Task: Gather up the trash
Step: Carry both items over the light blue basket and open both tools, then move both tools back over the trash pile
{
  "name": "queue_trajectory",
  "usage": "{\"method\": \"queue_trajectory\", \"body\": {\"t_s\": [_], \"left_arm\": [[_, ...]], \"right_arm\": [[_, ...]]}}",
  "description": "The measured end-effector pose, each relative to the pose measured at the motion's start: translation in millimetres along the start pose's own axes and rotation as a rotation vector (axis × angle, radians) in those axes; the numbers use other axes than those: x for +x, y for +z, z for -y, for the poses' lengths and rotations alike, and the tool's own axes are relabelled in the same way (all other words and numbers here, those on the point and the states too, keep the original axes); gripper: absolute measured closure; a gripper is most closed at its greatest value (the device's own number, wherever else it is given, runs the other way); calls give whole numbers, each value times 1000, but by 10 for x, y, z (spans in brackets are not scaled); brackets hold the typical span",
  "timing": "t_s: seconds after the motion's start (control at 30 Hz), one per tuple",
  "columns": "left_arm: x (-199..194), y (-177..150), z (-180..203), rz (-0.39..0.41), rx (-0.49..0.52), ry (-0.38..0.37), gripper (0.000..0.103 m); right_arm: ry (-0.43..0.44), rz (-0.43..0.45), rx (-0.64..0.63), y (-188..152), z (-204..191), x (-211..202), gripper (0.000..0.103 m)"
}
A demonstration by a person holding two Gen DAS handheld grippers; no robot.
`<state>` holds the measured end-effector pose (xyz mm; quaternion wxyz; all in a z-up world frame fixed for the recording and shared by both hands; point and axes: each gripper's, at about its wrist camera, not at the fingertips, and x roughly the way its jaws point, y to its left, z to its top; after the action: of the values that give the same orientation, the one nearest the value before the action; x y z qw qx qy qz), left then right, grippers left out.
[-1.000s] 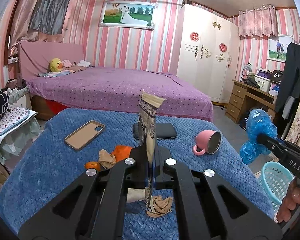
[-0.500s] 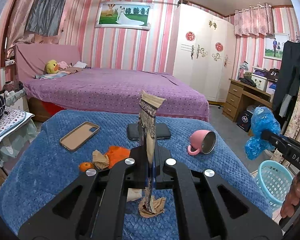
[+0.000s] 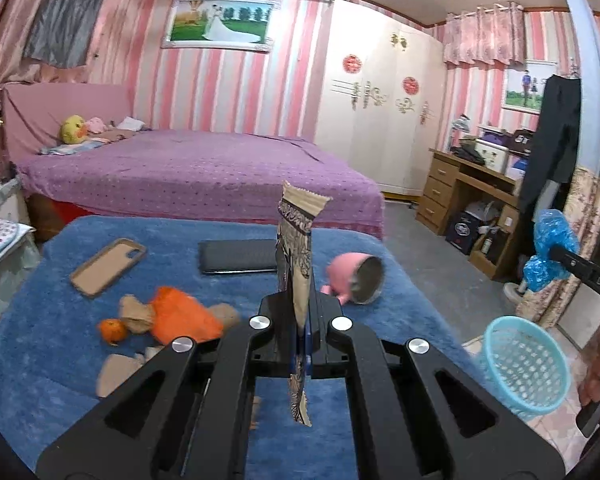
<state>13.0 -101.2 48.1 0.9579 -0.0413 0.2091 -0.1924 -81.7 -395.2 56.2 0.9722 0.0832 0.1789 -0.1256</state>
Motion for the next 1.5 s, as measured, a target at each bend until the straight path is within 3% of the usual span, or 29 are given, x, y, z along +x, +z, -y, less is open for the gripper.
{"method": "queue_trajectory", "body": {"t_s": [0.17,0.5,0.53,0.6,0.67,0.7,0.77,0.8,0.83,0.9,1.03,1.13,1.27,1.4,1.47,1.5], "left_arm": [[142,8,488,-45,29,-82,103],[505,-117,1911,-113,109,-302,103],[541,-170,2079,-130,115,-329,103],[590,-246,2261,-150,121,-364,102],[656,-315,2473,-185,124,-418,102],[677,-353,2563,-201,124,-446,95],[727,-417,2696,-210,129,-464,68],[739,-437,2736,-214,129,-470,48],[753,-458,2767,-216,124,-475,37],[768,-465,2772,-211,114,-470,32],[723,-417,2515,-182,143,-391,31],[615,-347,1987,-148,152,-252,25],[438,-279,969,-158,95,-43,23],[217,-274,-77,-129,122,204,23],[119,-290,-767,-145,31,300,23],[102,-284,-926,-156,4,310,23]], "right_arm": [[-74,-4,-15,92,371,-102,78],[-191,-53,151,52,1207,-96,74],[-204,-57,160,51,1276,-96,71],[-249,-47,177,40,1398,-124,39],[-254,-37,204,29,1482,-155,34],[-246,-26,223,37,1544,-178,34],[-256,-9,244,36,1628,-217,34],[-261,-1,254,22,1677,-256,34],[-262,6,263,23,1706,-269,34],[-261,20,280,12,1745,-323,34],[-225,49,290,-1,1726,-377,34],[-163,75,283,18,1599,-368,33],[-96,62,243,30,1249,-170,30],[12,6,220,-10,670,175,21],[75,-29,190,-55,299,338,21],[114,-49,167,-88,60,426,19]]}}
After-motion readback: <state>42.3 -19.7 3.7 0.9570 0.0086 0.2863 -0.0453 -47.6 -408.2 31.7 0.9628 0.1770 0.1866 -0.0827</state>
